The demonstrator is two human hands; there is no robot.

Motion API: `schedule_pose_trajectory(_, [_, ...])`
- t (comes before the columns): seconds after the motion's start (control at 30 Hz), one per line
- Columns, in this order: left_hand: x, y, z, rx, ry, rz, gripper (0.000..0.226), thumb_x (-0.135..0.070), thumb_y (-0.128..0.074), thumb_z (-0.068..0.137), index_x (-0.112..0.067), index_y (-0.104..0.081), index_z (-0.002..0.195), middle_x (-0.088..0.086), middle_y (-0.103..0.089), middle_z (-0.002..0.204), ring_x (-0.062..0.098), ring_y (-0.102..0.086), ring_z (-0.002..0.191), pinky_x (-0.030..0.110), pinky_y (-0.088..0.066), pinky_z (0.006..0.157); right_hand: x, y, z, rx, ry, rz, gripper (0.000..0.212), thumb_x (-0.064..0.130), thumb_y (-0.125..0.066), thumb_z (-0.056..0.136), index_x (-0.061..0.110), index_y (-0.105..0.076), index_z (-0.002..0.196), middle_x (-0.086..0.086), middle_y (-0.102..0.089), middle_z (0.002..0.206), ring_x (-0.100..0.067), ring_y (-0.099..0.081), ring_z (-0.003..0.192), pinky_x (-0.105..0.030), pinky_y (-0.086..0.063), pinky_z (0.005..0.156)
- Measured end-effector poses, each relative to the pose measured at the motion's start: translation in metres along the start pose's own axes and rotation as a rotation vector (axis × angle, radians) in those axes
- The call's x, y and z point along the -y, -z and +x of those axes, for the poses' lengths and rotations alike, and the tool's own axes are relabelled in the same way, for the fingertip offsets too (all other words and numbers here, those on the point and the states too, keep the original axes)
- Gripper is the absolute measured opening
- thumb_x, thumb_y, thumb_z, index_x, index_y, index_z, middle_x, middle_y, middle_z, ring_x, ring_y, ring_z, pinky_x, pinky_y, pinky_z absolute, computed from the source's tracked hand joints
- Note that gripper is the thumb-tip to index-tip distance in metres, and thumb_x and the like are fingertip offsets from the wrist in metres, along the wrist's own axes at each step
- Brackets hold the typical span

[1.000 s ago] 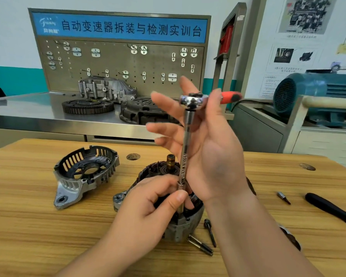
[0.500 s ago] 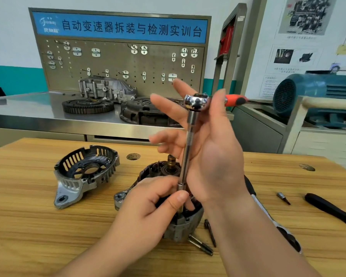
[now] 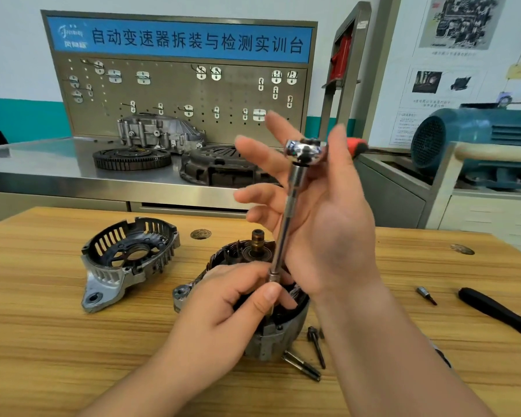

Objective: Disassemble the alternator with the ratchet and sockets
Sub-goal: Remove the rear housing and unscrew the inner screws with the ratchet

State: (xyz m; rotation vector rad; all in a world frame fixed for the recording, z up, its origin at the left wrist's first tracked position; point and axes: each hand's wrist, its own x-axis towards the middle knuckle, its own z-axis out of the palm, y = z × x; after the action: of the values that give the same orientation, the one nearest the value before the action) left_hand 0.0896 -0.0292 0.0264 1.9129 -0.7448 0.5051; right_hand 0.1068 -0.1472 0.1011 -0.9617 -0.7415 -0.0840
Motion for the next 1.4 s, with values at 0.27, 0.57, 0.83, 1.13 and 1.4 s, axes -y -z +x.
schedule_pose_trajectory(0.27, [0.0032, -0.0007, 0.0004, -0.051, 0.048, -0.017, 0.029, -0.046, -0.05, 0.083, -0.024, -0.068, 0.078, -0.015, -0.071, 0.076, 0.009, -0.067, 0.078, 0.023, -0.048, 0.075, 0.0042, -0.0061, 0.0024, 0.087, 0.285, -0.243, 0.033, 0.028, -0.045, 0.098, 0.031, -0.049, 0.13, 0.0, -0.049, 0.144, -0.015, -0.069, 0.091, -0.024, -0.055, 0.063])
schedule_pose_trajectory(0.57, [0.0025, -0.0004, 0.0008, -0.003, 0.034, -0.053, 0.028, -0.042, -0.046, 0.087, -0.026, -0.068, 0.081, -0.009, -0.071, 0.08, 0.017, -0.067, 0.082, 0.044, -0.05, 0.08, -0.002, -0.0036, 0.0006, -0.005, 0.1, -0.143, 0.035, 0.037, -0.042, 0.095, 0.023, -0.054, 0.125, -0.005, -0.07, 0.116, -0.018, -0.07, 0.081, -0.025, -0.057, 0.057])
schedule_pose_trajectory(0.83, [0.0022, -0.0001, 0.0013, -0.02, 0.047, -0.055, 0.03, -0.044, -0.049, 0.084, -0.023, -0.068, 0.076, -0.011, -0.072, 0.076, 0.01, -0.067, 0.076, 0.021, -0.048, 0.073, -0.0007, -0.0065, -0.0007, 0.051, 0.18, -0.121, 0.033, 0.032, -0.039, 0.096, 0.022, -0.054, 0.125, -0.004, -0.061, 0.132, -0.018, -0.07, 0.073, -0.025, -0.054, 0.054])
schedule_pose_trajectory(1.13, [0.0033, -0.0007, 0.0005, -0.015, 0.058, -0.095, 0.031, -0.042, -0.05, 0.083, -0.018, -0.069, 0.085, -0.01, -0.073, 0.079, 0.016, -0.068, 0.081, 0.042, -0.051, 0.08, 0.0006, -0.0053, 0.0, 0.009, 0.247, -0.27, 0.029, 0.027, -0.047, 0.095, 0.027, -0.057, 0.123, -0.002, -0.063, 0.128, -0.018, -0.068, 0.091, -0.025, -0.055, 0.06])
schedule_pose_trajectory(1.4, [0.0012, -0.0019, 0.0008, -0.008, 0.007, -0.082, 0.025, -0.038, -0.05, 0.088, -0.023, -0.069, 0.085, -0.008, -0.072, 0.08, 0.012, -0.068, 0.079, 0.027, -0.052, 0.073, 0.0013, -0.0046, -0.0011, 0.015, -0.008, -0.028, 0.053, 0.052, -0.031, 0.092, 0.017, -0.054, 0.125, -0.002, -0.074, 0.099, -0.016, -0.07, 0.064, -0.024, -0.053, 0.057])
